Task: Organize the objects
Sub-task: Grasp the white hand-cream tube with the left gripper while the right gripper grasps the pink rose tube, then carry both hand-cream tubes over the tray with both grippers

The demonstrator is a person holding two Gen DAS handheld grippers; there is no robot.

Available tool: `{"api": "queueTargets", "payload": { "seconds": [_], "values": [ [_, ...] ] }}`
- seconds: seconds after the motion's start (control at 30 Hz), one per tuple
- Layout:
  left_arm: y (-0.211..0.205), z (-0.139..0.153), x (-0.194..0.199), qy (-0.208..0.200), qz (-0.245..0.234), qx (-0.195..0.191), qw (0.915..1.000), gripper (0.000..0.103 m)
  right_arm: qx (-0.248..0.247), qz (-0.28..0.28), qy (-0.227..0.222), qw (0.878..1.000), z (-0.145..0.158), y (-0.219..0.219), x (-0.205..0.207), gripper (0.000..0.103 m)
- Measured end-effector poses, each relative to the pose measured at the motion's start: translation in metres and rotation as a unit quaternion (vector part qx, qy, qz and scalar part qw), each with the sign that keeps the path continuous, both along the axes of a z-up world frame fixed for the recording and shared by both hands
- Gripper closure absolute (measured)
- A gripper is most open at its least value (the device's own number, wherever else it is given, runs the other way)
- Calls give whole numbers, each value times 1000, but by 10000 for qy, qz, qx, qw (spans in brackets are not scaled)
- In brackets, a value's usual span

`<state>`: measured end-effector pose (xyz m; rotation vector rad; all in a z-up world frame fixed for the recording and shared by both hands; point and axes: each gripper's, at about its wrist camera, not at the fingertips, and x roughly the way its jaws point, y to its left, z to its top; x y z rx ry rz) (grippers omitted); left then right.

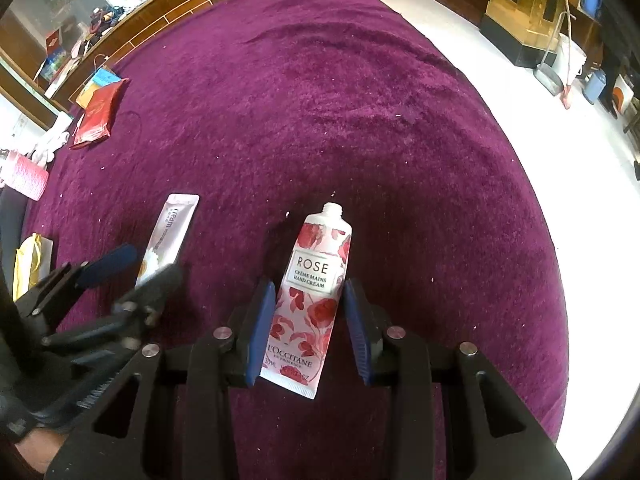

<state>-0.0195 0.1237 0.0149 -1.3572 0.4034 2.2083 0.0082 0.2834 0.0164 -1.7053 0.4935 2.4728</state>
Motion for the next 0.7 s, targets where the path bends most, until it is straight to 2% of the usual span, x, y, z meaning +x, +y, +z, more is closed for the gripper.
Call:
{"api": "queueTargets", "payload": {
  "seconds": [0.07, 0.1, 0.13, 0.23, 0.43, 0.57, 0.7],
  "values": [
    [2, 1, 4, 63, -105, -8, 9999, 51, -6, 6, 17, 10000, 0, 0, 1, 70],
    [0, 2, 4, 52, -137, 14, 9999, 68, -21, 13, 27, 10000, 0, 0, 1, 70],
    [-3, 6, 4, 18, -146, 44, 9999, 76, -30, 25, 34, 10000, 0, 0, 1, 70],
    [-16, 9, 1, -310, -18, 317, 9990, 76, -152, 17, 79, 9999, 2, 1, 3, 76],
    [-52, 19, 7, -557, 306, 728, 9953, 76, -220, 150, 230, 9994, 12, -3, 4, 87],
    [-69, 26, 15, -605, 447, 939, 9927, 76, -211, 170, 180, 9995, 9, -8, -2, 86],
    [-77, 27, 18, -628, 517, 1025, 9914, 76, -370, 73, 106, 9992, 1, -9, -15, 79]
  ]
}}
